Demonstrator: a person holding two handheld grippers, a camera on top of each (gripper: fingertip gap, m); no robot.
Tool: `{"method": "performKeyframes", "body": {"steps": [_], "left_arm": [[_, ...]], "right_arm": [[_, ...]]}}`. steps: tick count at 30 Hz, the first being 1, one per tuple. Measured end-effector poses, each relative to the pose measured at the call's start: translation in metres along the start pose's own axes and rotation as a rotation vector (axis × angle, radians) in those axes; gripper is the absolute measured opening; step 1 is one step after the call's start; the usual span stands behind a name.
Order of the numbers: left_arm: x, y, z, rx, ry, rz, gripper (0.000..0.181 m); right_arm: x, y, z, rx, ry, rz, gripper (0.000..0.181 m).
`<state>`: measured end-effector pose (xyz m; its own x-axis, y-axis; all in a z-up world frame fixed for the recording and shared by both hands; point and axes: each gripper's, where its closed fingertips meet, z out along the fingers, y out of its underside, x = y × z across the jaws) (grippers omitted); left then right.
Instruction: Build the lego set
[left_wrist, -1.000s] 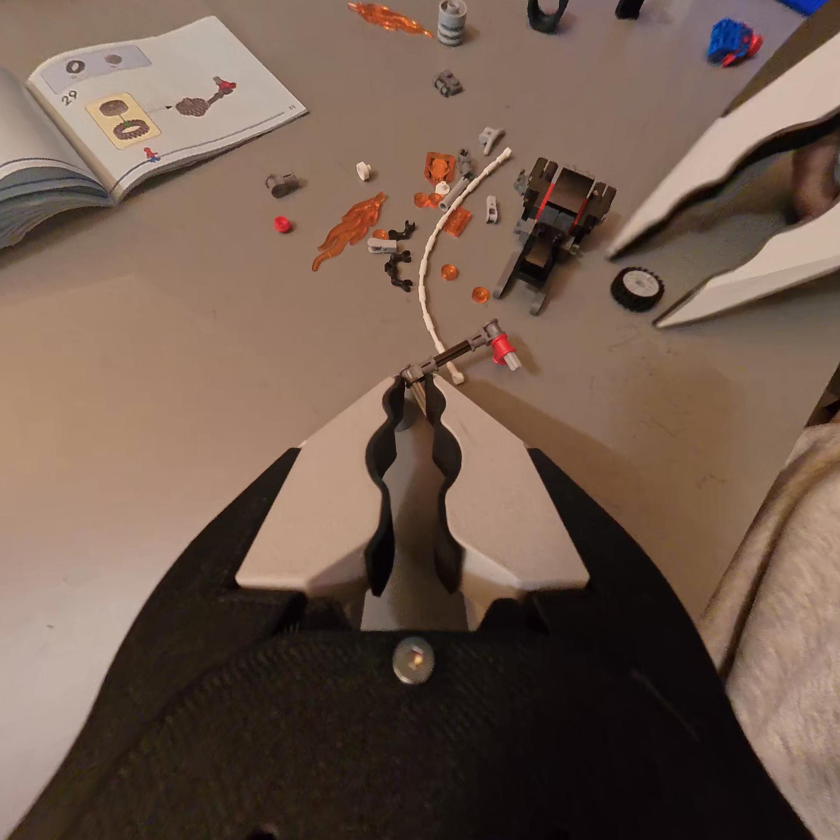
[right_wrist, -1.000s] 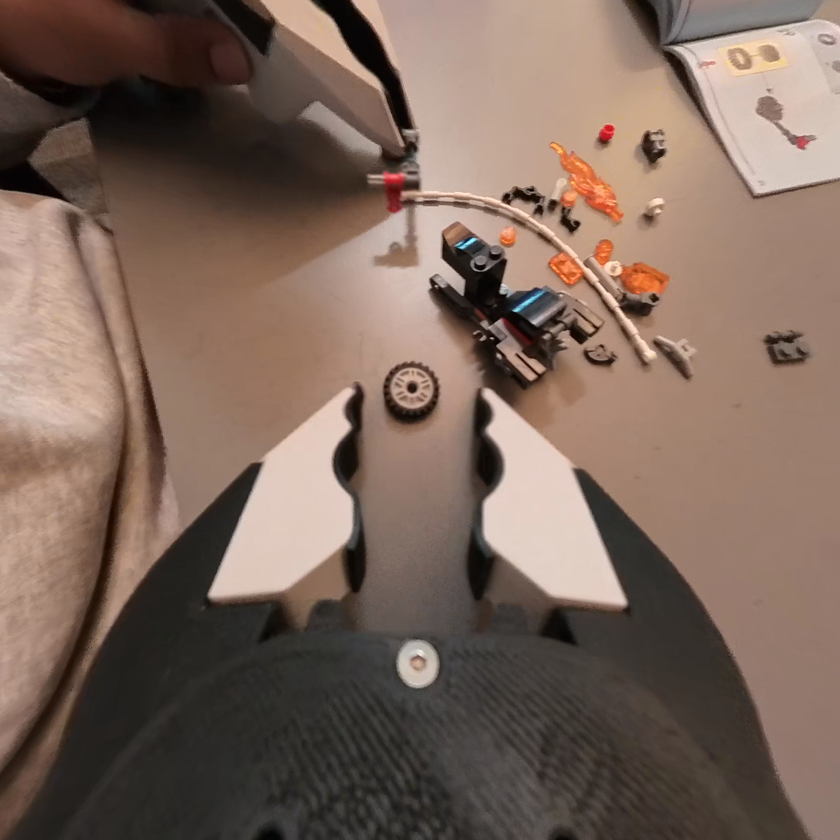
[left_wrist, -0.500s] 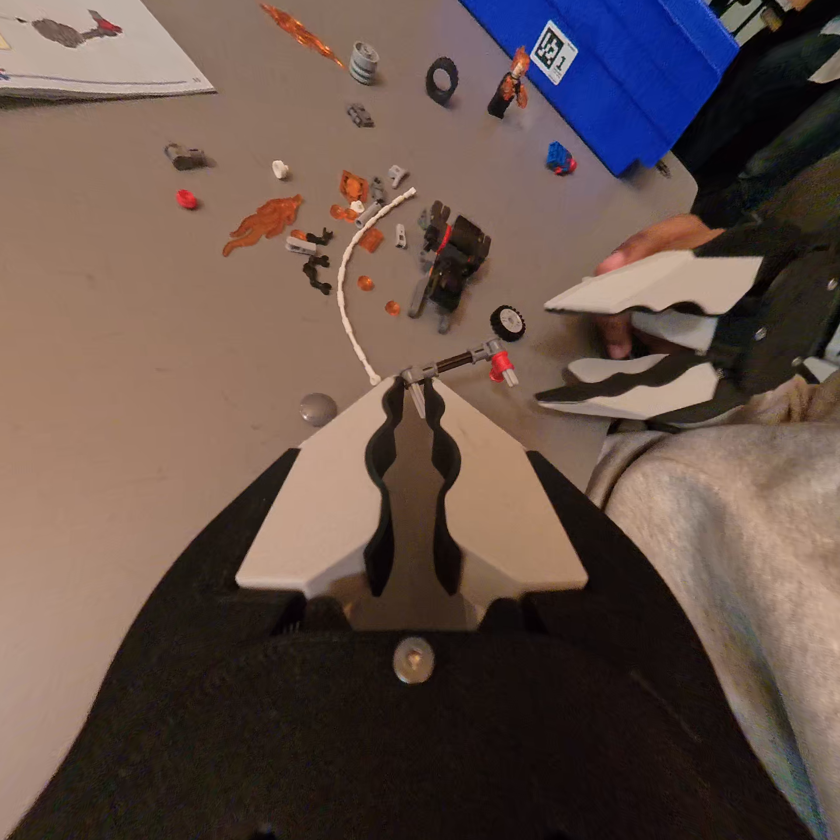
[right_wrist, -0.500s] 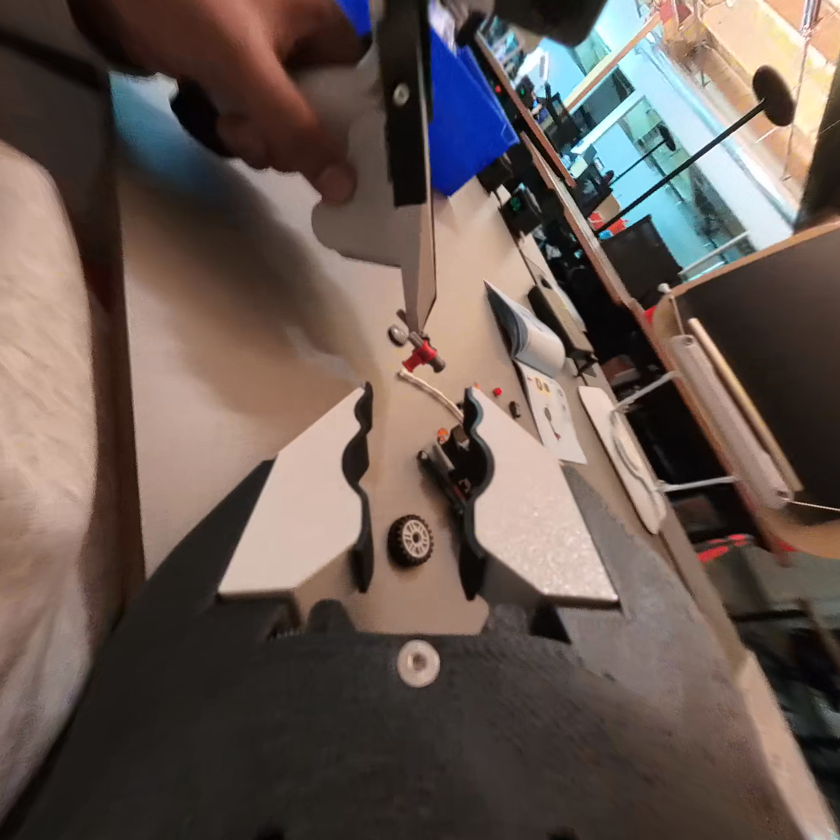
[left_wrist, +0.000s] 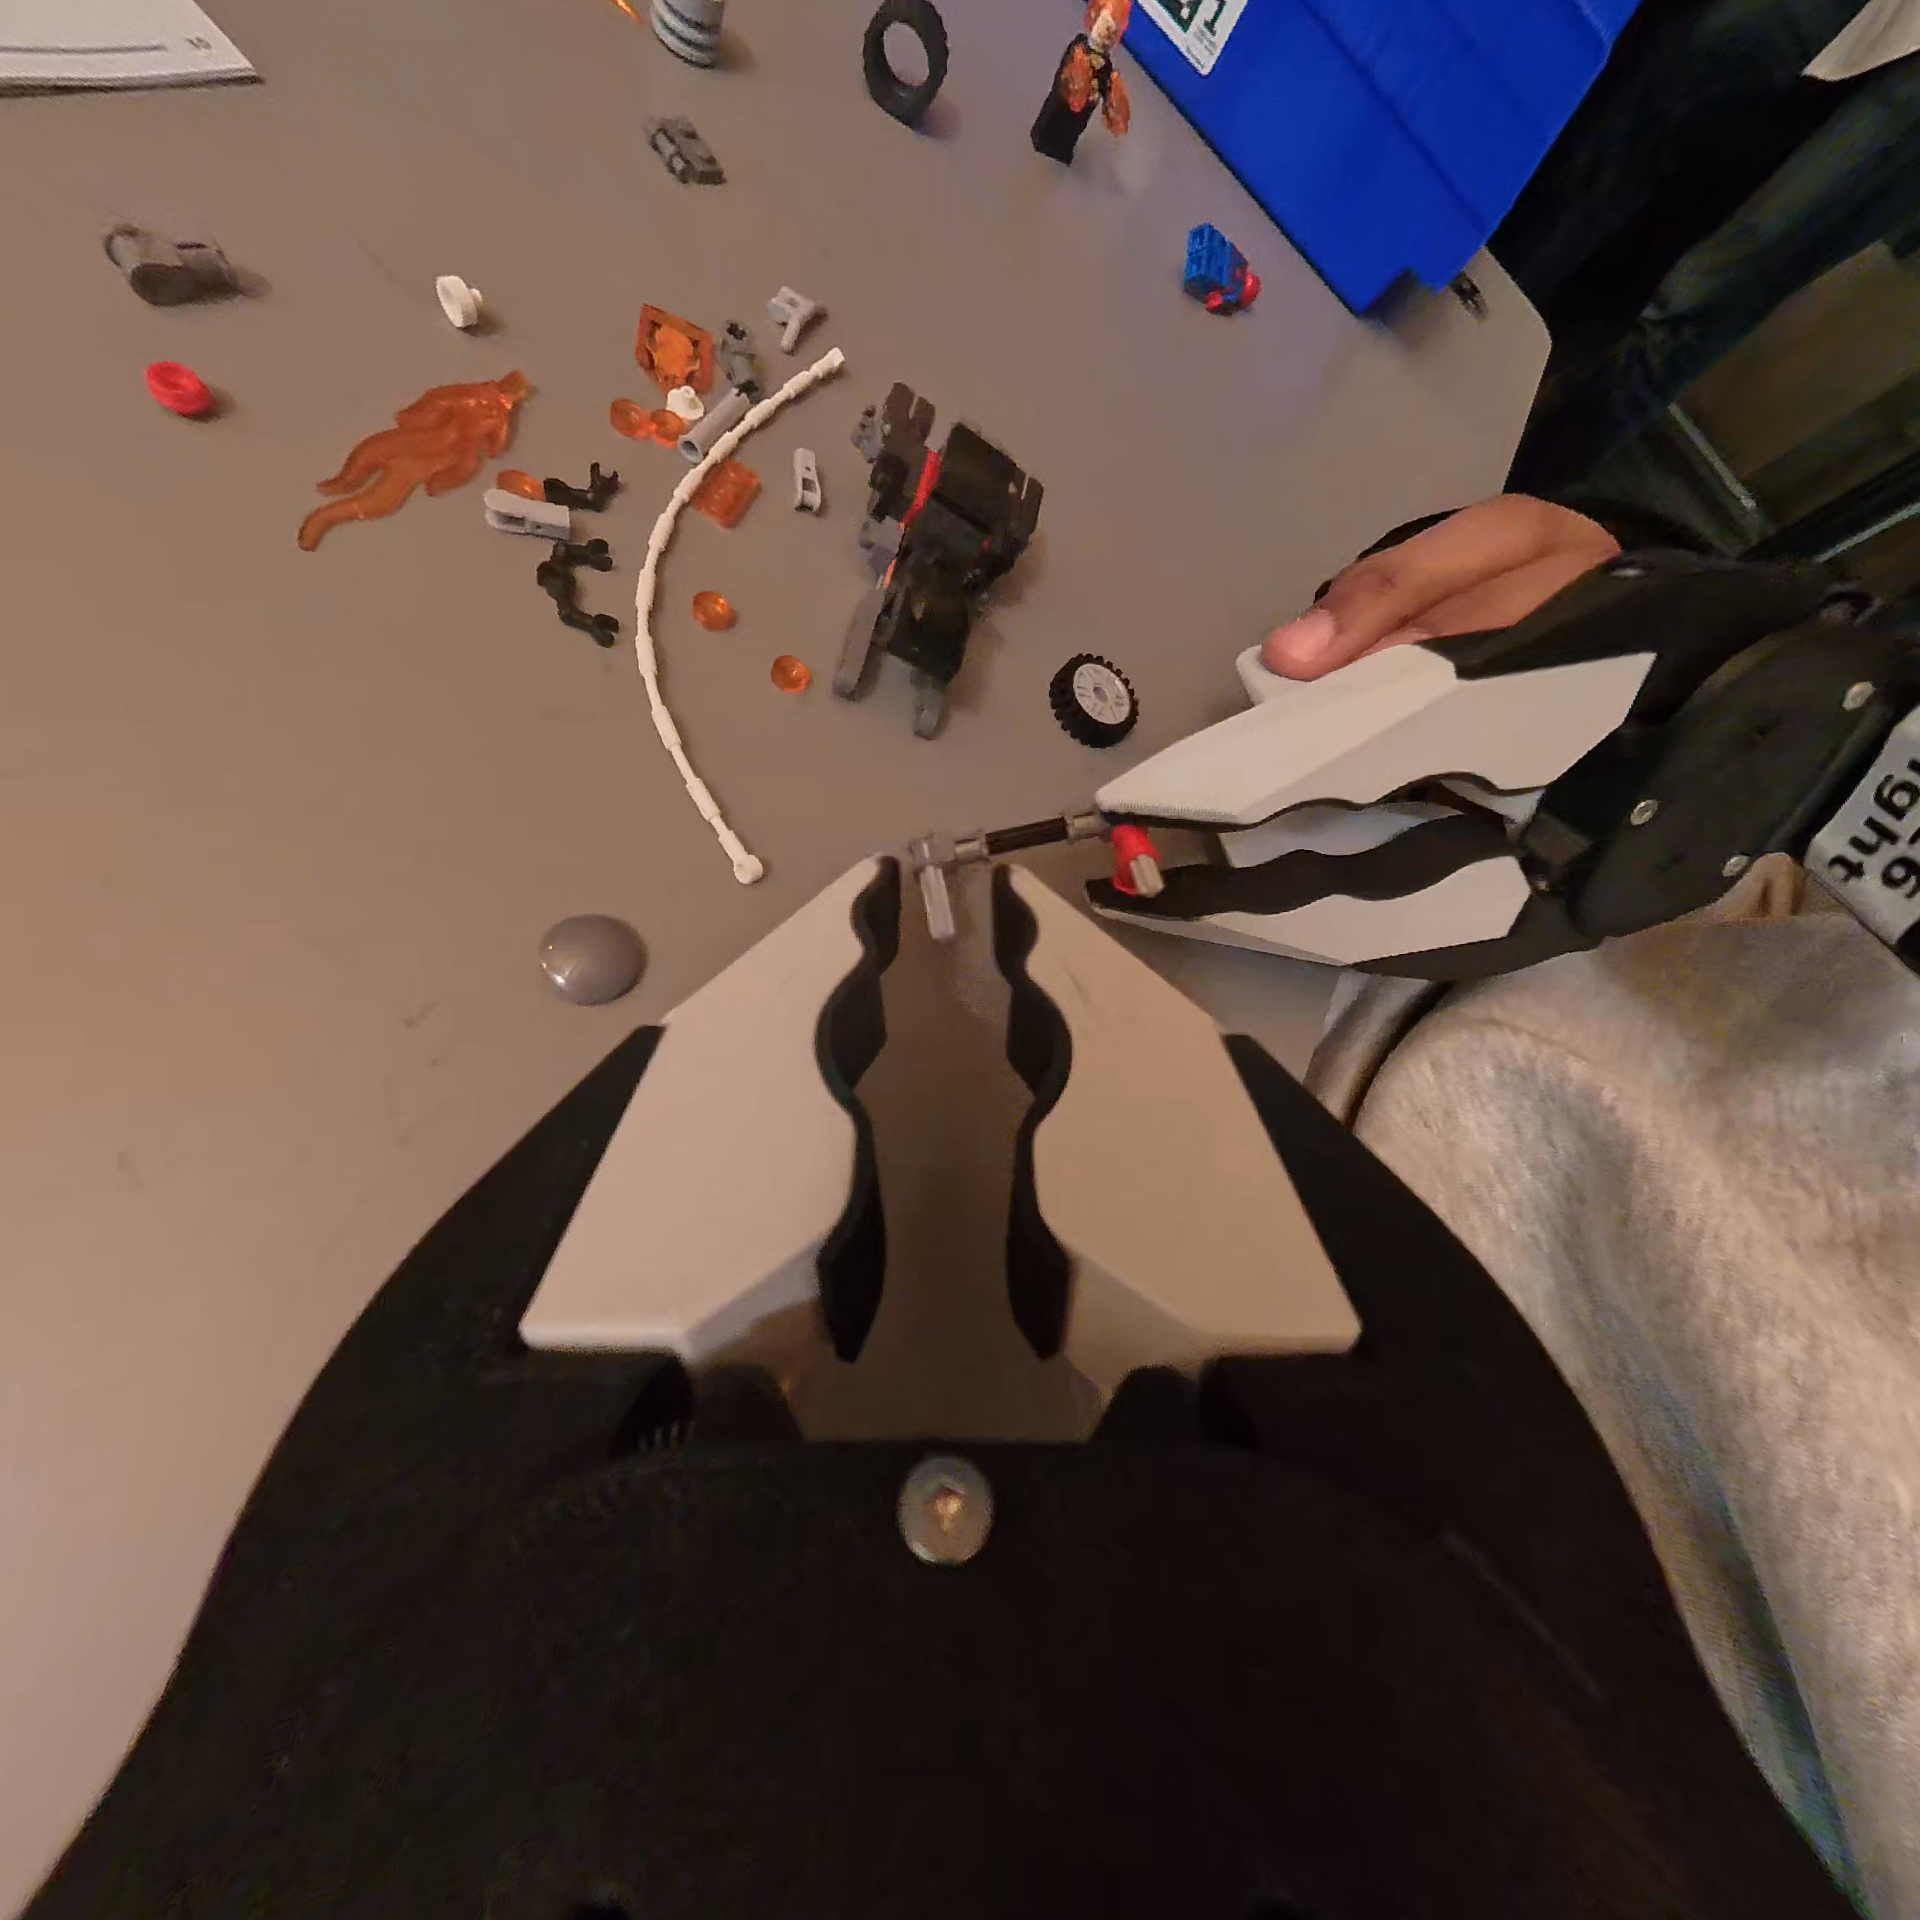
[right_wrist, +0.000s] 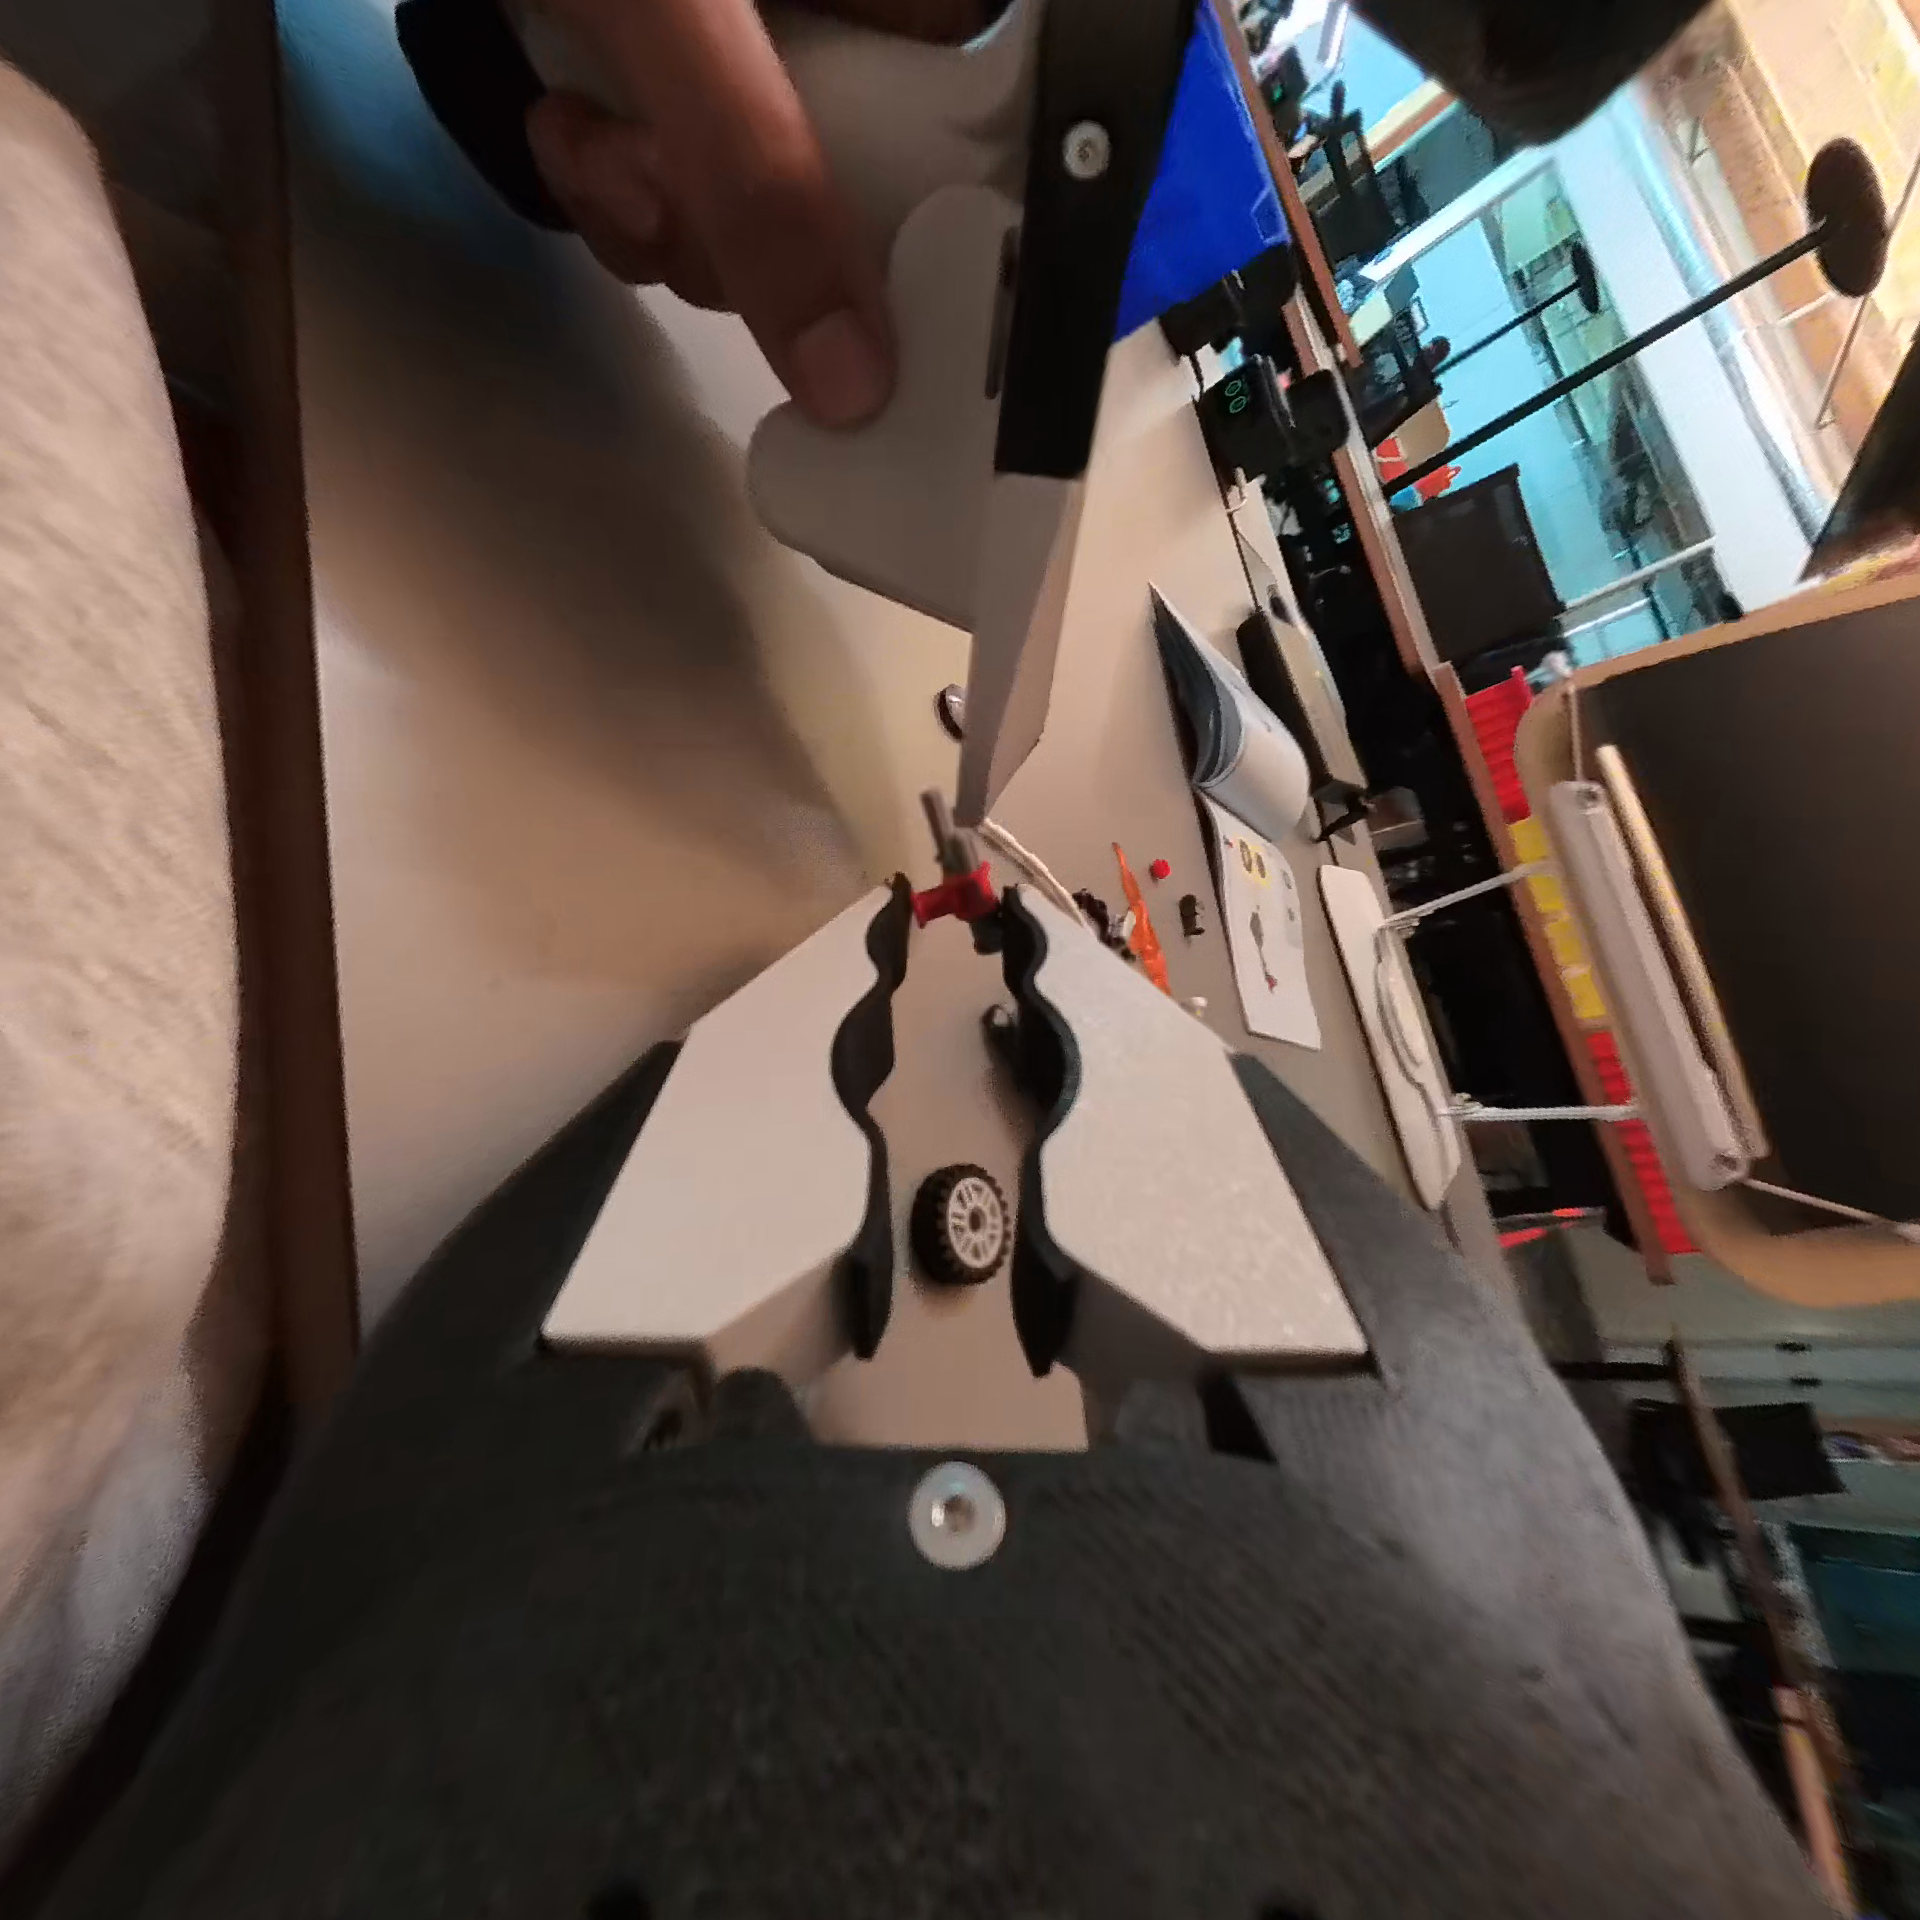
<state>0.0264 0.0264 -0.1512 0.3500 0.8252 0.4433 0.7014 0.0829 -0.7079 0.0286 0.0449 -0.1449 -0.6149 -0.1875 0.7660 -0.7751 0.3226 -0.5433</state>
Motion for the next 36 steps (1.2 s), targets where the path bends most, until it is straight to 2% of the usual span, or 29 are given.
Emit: {"method": "performKeyframes", "body": {"steps": [1, 3, 4, 10, 14, 20, 29, 36], "left_arm": [[0.002, -0.001, 0.000, 0.008, 0.016, 0.002, 0.024], [0.013, -0.007, -0.003, 0.047, 0.097, 0.031, 0.052], [0.016, -0.010, -0.005, 0.070, 0.123, 0.041, 0.057], [0.021, -0.009, -0.007, 0.075, 0.140, 0.111, 0.061], [0.027, -0.002, 0.001, 0.032, 0.149, 0.158, 0.061], [0.028, 0.009, 0.011, -0.044, 0.112, 0.202, 0.057], [0.024, 0.010, 0.014, -0.061, 0.110, 0.154, 0.050], [0.024, 0.010, 0.022, -0.084, 0.104, 0.123, 0.048]], "right_arm": [[0.002, 0.000, -0.001, 0.007, -0.008, 0.037, 0.015], [0.005, 0.000, -0.003, 0.022, -0.039, 0.138, 0.015], [0.005, 0.001, -0.003, 0.026, -0.072, 0.204, 0.016], [-0.001, 0.015, -0.011, -0.036, -0.329, 0.606, 0.015], [-0.016, 0.019, -0.019, -0.077, -0.515, 0.765, 0.015], [-0.019, 0.028, -0.018, -0.129, -0.498, 0.724, 0.021], [-0.013, 0.027, -0.024, -0.087, -0.498, 0.737, 0.030], [0.009, 0.051, -0.033, -0.093, -0.401, 0.781, 0.030]]}}
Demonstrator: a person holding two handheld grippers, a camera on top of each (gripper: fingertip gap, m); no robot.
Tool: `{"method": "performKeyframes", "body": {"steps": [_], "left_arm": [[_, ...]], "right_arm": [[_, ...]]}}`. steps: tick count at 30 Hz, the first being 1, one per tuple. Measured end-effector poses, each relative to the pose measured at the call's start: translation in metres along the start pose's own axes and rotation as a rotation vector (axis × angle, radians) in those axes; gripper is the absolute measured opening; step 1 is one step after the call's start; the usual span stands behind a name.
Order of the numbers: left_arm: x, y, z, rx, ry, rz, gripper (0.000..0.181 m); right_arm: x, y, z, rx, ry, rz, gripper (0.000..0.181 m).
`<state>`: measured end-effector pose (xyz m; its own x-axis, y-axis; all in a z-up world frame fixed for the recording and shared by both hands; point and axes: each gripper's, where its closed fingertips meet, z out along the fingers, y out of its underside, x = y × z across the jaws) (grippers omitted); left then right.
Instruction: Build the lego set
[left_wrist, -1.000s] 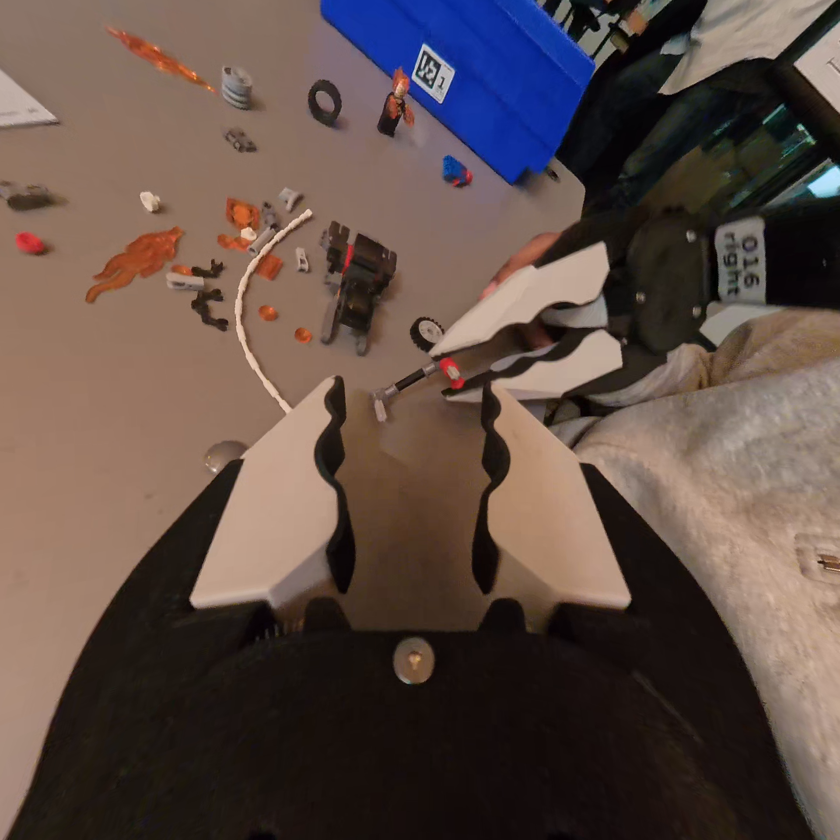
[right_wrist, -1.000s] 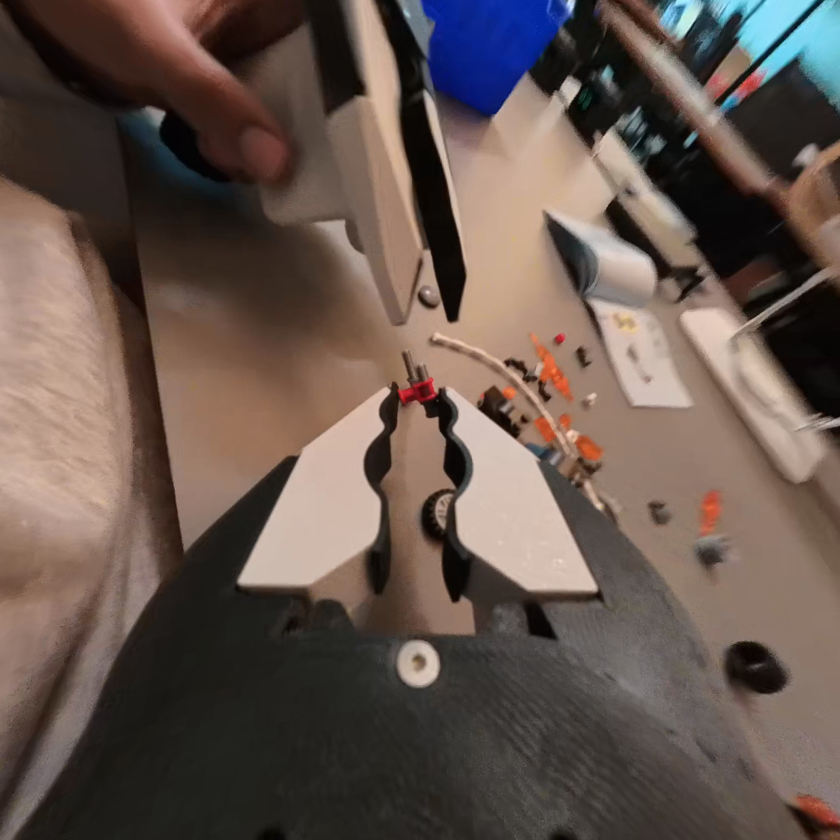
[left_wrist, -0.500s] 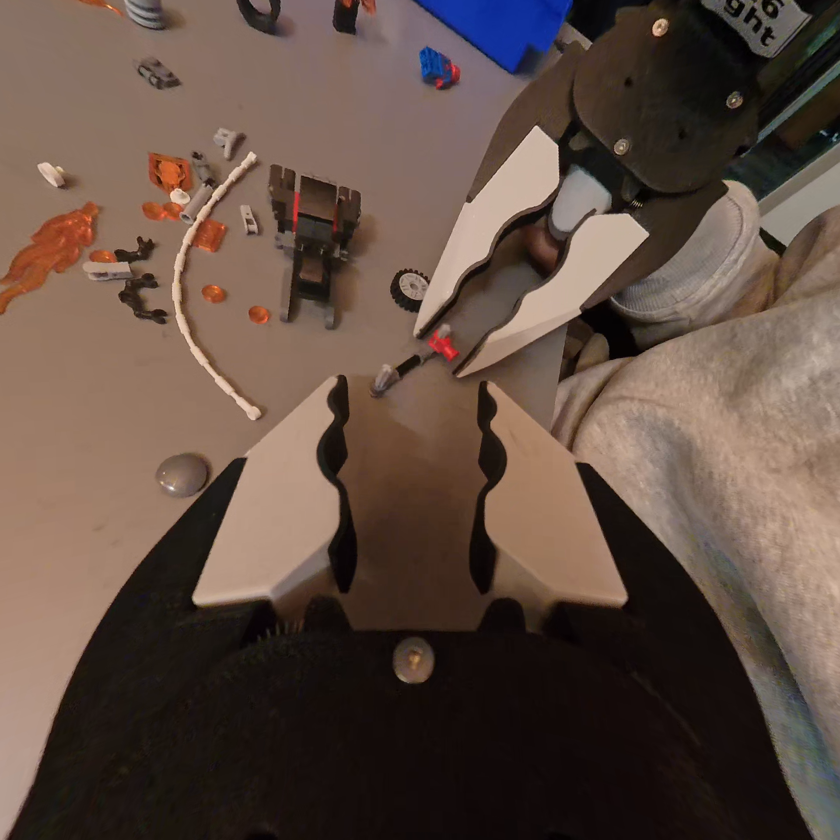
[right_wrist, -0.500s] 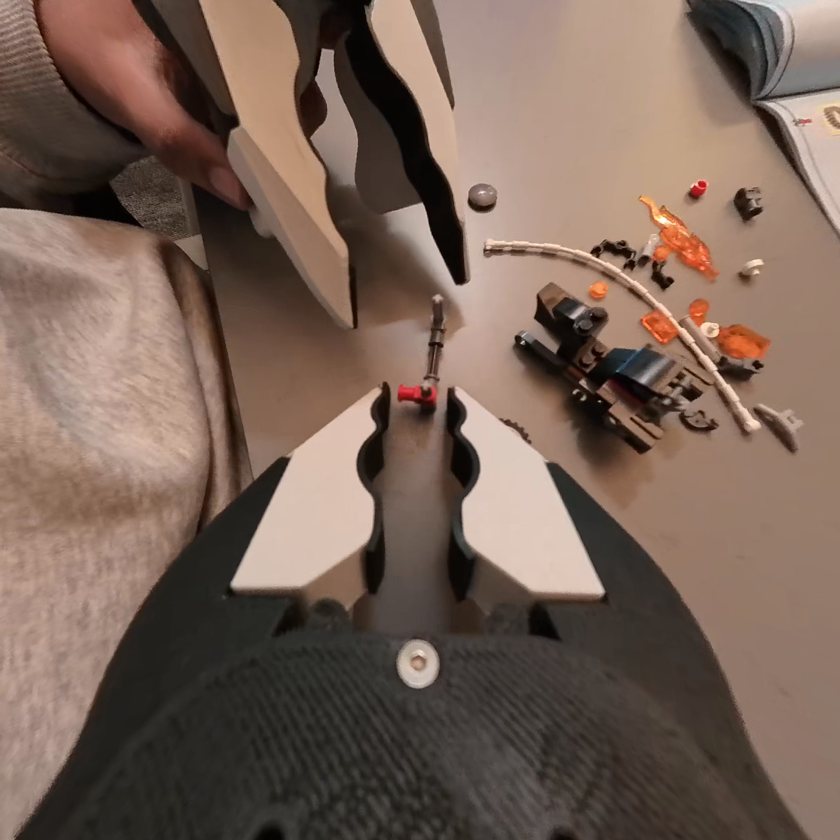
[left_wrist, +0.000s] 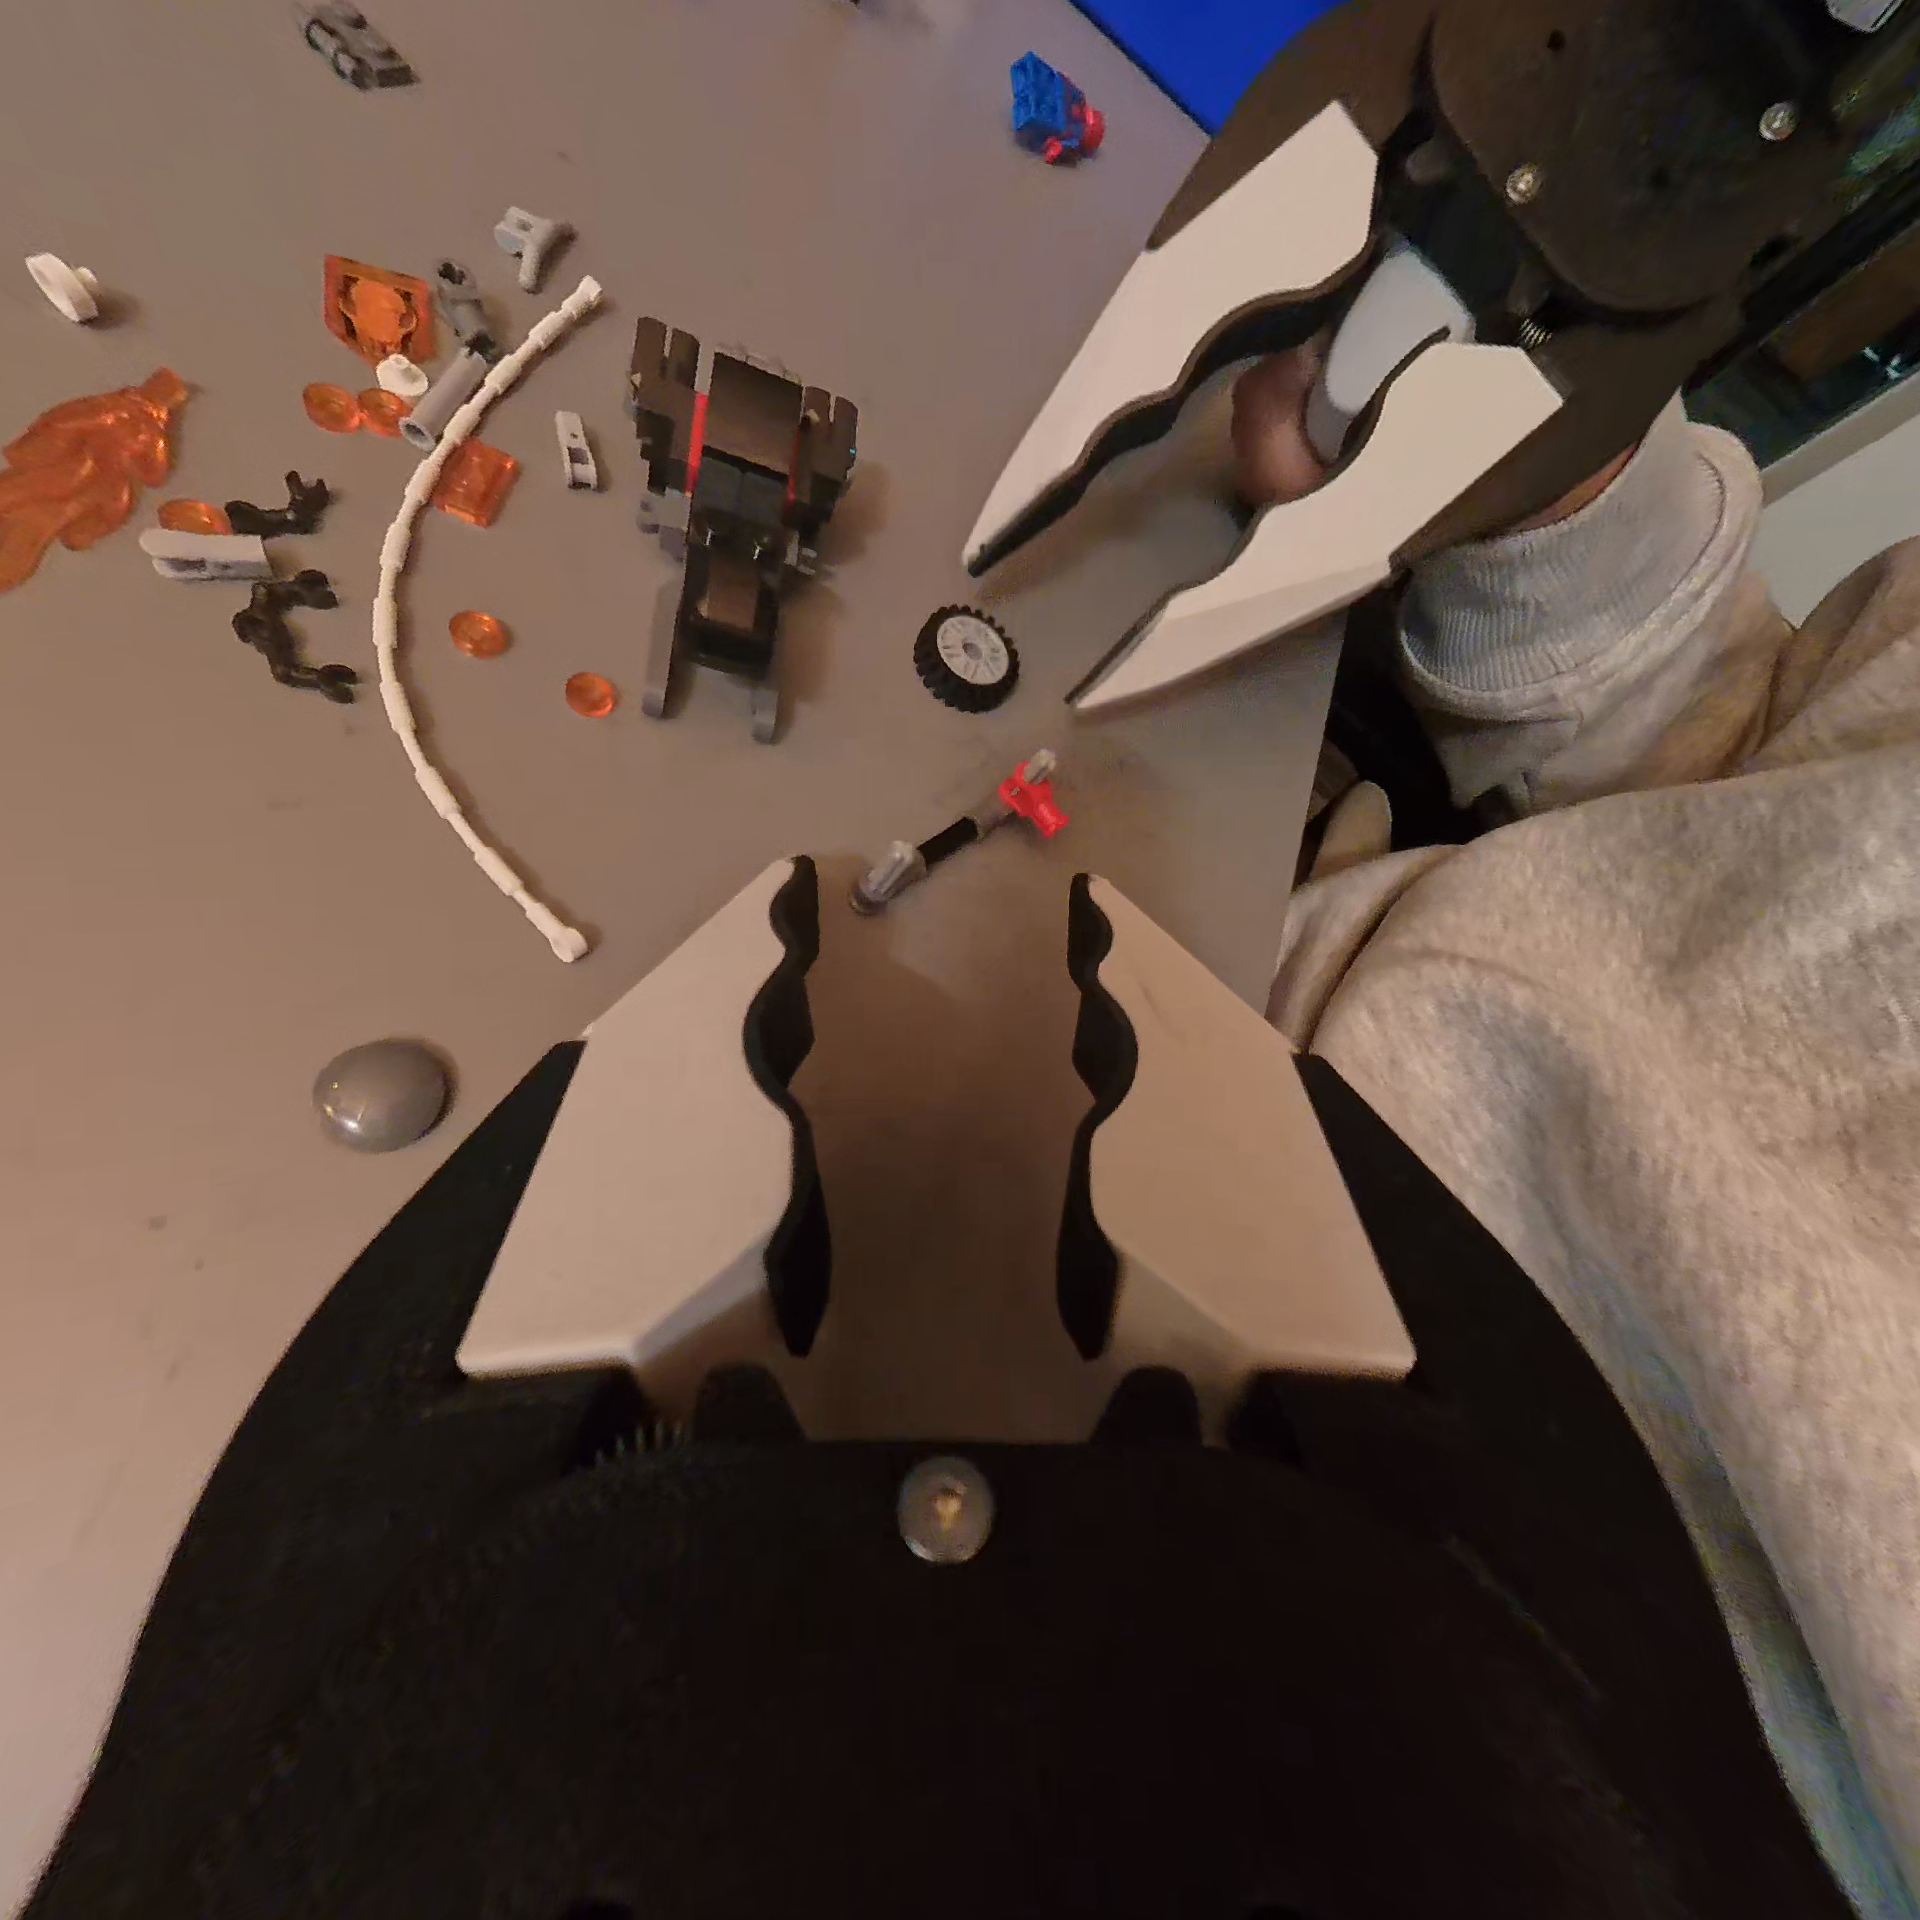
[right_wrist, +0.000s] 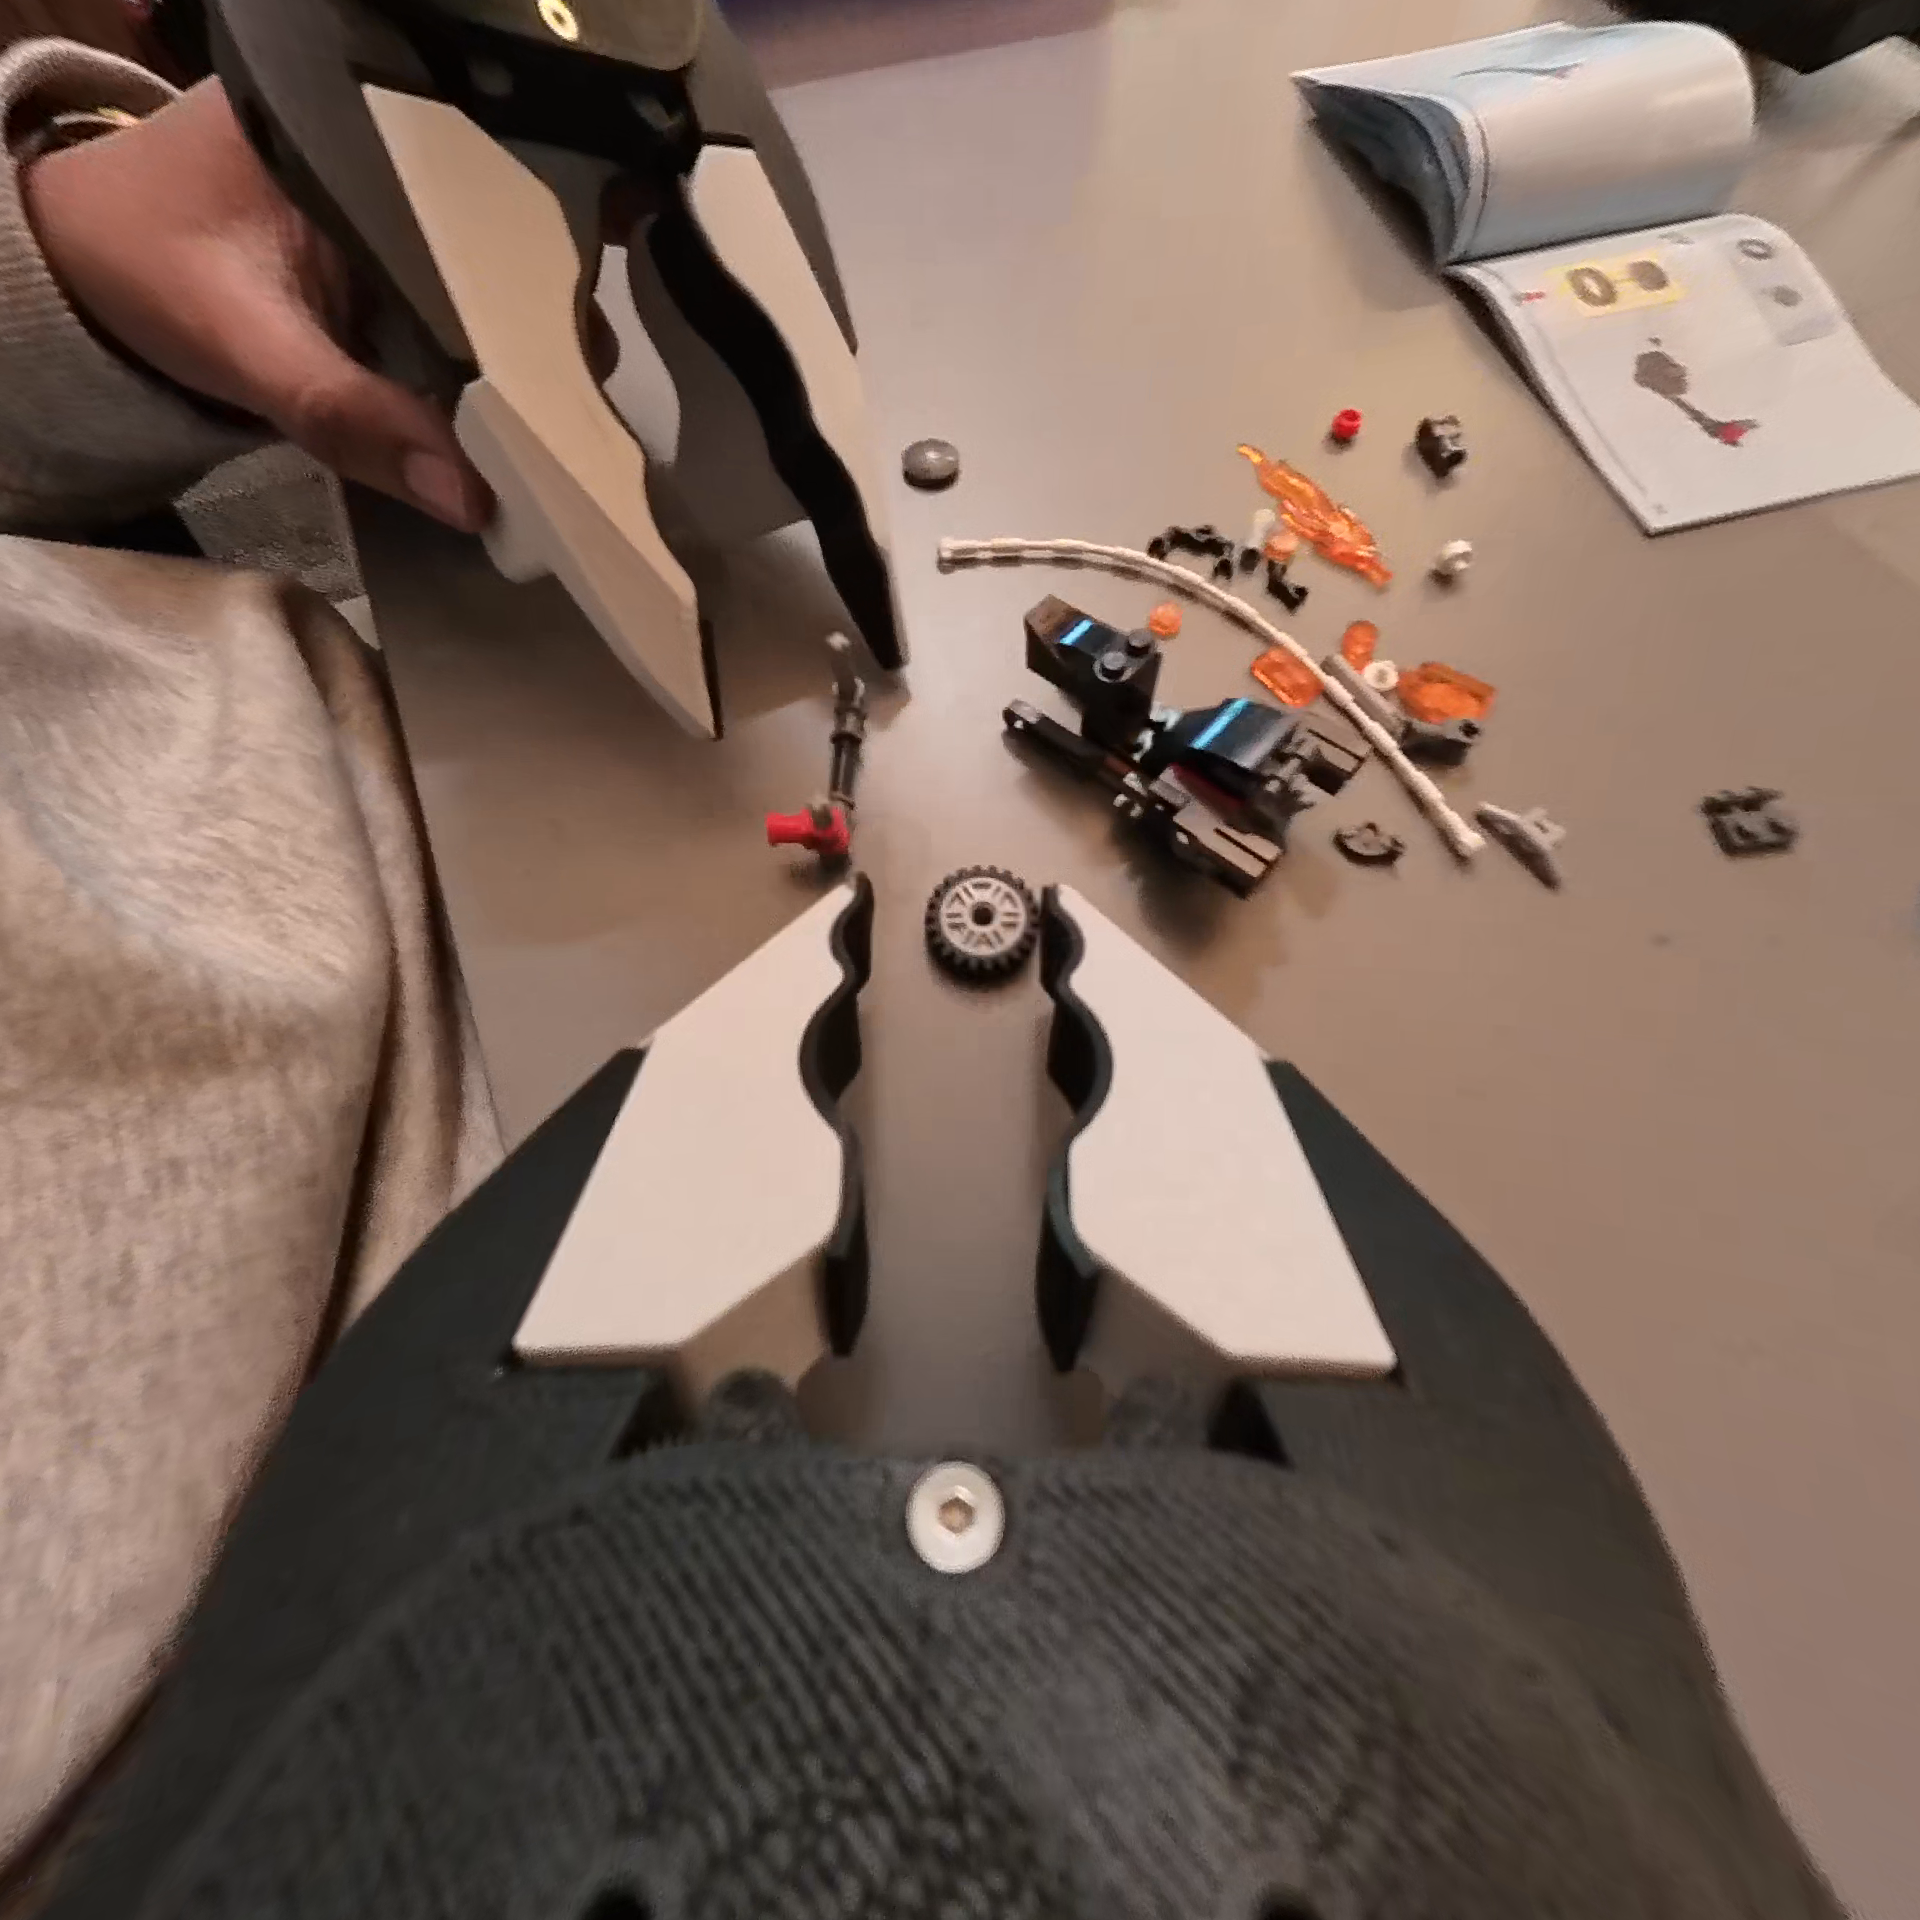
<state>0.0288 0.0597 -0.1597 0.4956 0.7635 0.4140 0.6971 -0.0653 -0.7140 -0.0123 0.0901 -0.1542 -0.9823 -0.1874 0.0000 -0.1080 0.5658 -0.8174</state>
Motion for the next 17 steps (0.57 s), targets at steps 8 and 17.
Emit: {"method": "performKeyframes", "body": {"steps": [8, 17], "left_arm": [[0.007, 0.004, 0.005, -0.031, 0.025, 0.012, 0.046], [0.022, 0.010, 0.007, -0.061, 0.104, 0.021, 0.037]], "right_arm": [[0.003, 0.011, 0.007, -0.075, 0.033, -0.022, 0.030], [0.003, 0.014, 0.010, -0.102, 0.037, -0.008, 0.021]]}}
